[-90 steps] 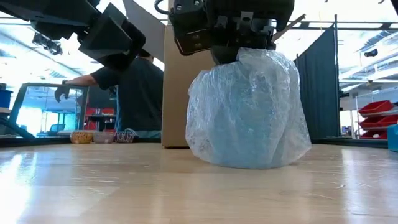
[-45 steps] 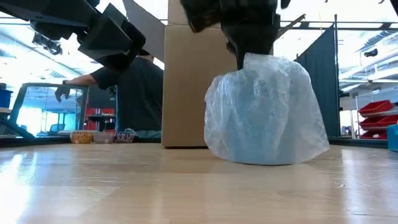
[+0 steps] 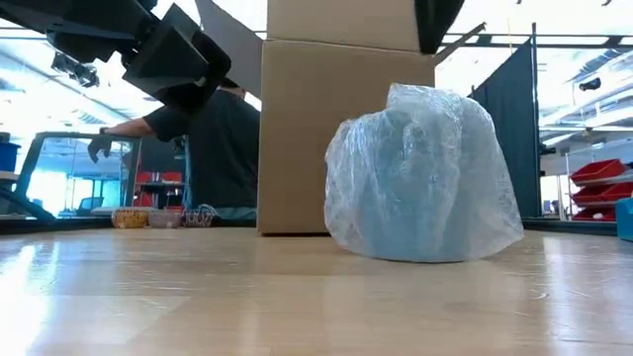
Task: Wrap mug
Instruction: Put the wrapped blue cup into the cardboard box
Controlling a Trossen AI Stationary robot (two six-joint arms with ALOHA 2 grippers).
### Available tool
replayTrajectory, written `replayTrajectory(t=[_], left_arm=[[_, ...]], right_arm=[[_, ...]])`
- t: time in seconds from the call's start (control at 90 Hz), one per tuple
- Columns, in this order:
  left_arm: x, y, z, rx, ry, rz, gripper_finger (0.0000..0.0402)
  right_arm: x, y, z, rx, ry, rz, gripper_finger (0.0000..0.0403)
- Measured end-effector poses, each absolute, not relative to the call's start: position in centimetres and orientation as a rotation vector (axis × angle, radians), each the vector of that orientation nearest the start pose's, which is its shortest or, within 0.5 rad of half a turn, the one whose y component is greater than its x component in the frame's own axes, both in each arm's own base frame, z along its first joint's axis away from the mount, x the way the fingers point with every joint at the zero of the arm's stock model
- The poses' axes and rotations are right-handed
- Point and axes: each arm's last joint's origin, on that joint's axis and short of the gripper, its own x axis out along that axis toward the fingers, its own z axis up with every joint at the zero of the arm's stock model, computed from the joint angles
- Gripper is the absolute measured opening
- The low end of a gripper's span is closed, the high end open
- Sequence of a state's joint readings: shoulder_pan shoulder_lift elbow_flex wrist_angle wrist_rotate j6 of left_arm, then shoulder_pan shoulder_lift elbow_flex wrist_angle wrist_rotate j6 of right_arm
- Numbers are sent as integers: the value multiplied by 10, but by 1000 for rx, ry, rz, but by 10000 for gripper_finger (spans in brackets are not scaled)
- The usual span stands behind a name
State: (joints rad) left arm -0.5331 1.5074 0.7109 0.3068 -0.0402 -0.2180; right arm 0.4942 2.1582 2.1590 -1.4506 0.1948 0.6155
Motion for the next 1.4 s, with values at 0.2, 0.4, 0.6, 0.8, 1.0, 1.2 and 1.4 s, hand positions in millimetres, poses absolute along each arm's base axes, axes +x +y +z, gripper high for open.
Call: replayTrajectory(t=[0.2, 0.4, 0.6, 0.8, 1.0, 1.2, 1.4], left_arm=[[263, -154, 192, -83, 482, -435, 152], [263, -154, 192, -83, 487, -440, 152], [263, -154, 192, -79, 488, -444, 152], [263, -154, 191, -78, 490, -445, 152], [263, -154, 192, -78, 488, -446, 152], [262, -154, 192, -80, 492, -455, 152], [251, -155, 203, -110, 522, -528, 152]], right_arm=[[379, 192, 269, -27, 1391, -142, 253], [387, 169, 230, -68, 1478, -99, 268], [397, 146, 196, -3, 1483, 0, 247], [398, 132, 179, 75, 1511, 35, 206], [401, 133, 177, 91, 1491, 57, 123], [403, 134, 179, 99, 1466, 25, 25], [407, 152, 202, 81, 1437, 2, 24]])
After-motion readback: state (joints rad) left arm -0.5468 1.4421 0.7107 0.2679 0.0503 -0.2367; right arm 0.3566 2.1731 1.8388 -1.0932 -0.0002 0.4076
